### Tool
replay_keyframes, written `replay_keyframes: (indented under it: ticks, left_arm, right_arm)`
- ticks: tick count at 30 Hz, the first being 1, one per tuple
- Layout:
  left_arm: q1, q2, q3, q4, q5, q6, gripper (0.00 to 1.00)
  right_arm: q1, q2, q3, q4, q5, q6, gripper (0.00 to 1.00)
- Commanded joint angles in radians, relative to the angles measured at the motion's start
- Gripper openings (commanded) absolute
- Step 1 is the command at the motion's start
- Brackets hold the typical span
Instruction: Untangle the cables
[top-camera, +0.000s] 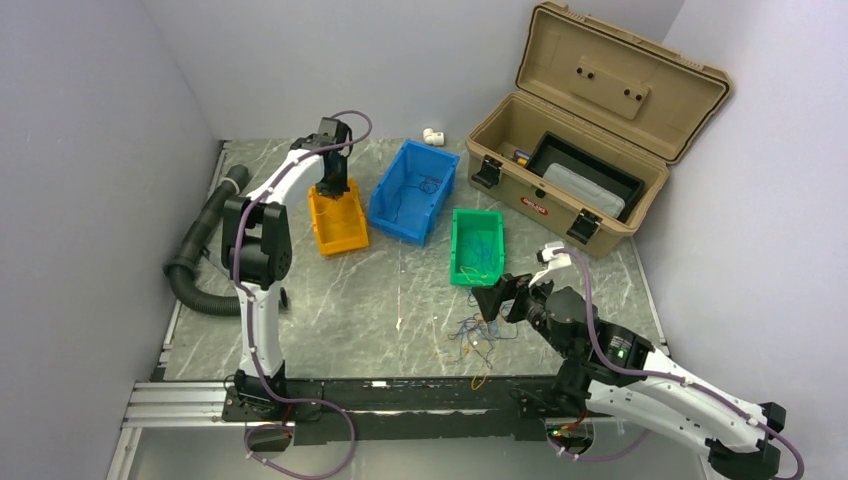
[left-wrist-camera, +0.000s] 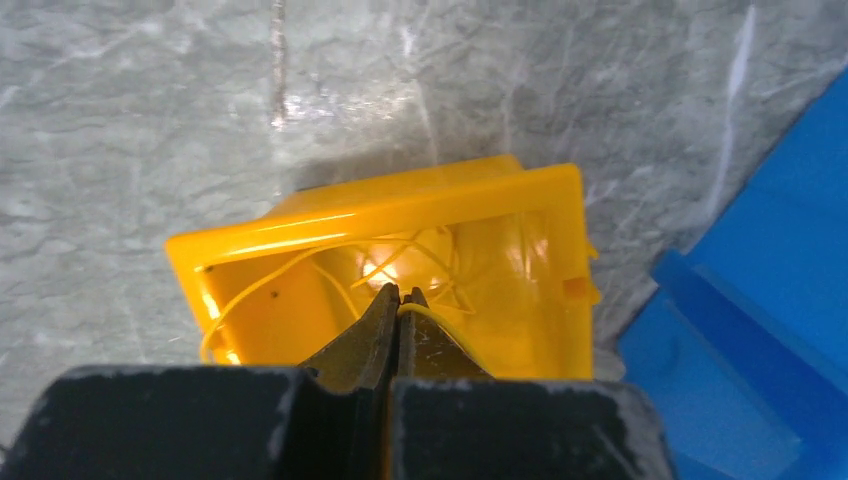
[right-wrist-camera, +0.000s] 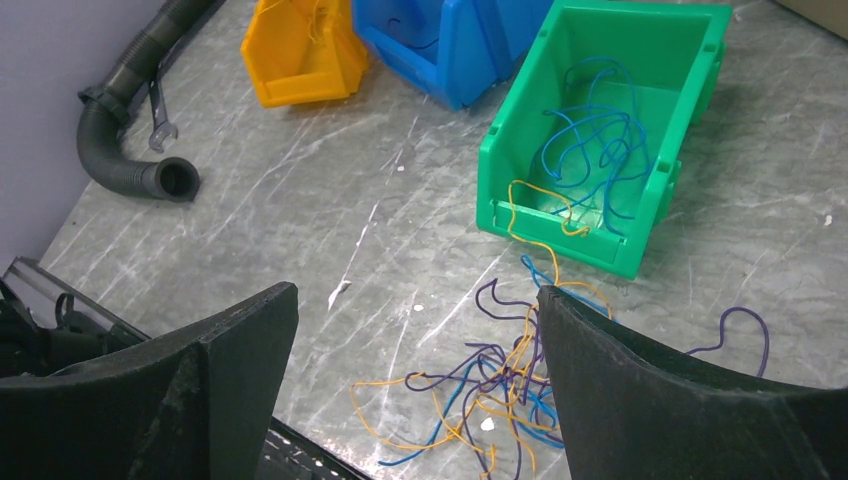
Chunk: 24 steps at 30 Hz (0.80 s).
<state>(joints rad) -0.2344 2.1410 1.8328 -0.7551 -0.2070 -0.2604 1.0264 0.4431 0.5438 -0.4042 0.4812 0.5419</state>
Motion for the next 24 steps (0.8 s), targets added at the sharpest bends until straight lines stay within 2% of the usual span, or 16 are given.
replay_keyframes:
  ticks: [1, 4, 6, 13, 17, 21, 24]
  left_arm:
    - [0.011, 0.031, 0.022, -0.011, 0.163, -0.060, 0.00]
    - [0.041, -0.014, -0.095, 0.138, 0.339, -0.122, 0.00]
    - [0.062, -0.036, -0.144, 0.187, 0.384, -0.157, 0.00]
    - [0.080, -0.069, -0.158, 0.145, 0.311, -0.154, 0.02]
    - [0.076, -0.127, -0.172, 0.137, 0.265, -0.127, 0.12]
    - [0.070, -0.185, -0.171, 0.109, 0.252, -0.097, 0.36]
    - [0.061, -0.245, -0.185, 0.102, 0.237, -0.083, 0.47]
  right_arm:
    - [0.001, -0.017, 0.047, -0.009, 0.015, 0.003, 0.91]
    - [0.001, -0.028, 0.046, -0.015, 0.017, 0.002, 0.91]
    - [0.001, -0.034, 0.052, -0.023, 0.018, 0.002, 0.91]
    - [0.001, -0.068, 0.048, -0.040, 0.028, 0.001, 0.91]
    - [0.001, -0.064, 0.048, -0.027, 0.021, 0.001, 0.91]
    - [0.001, -0.037, 0.057, -0.026, 0.019, 0.000, 0.91]
    - [0.002, -0.010, 0.065, -0.046, 0.043, 0.020, 0.92]
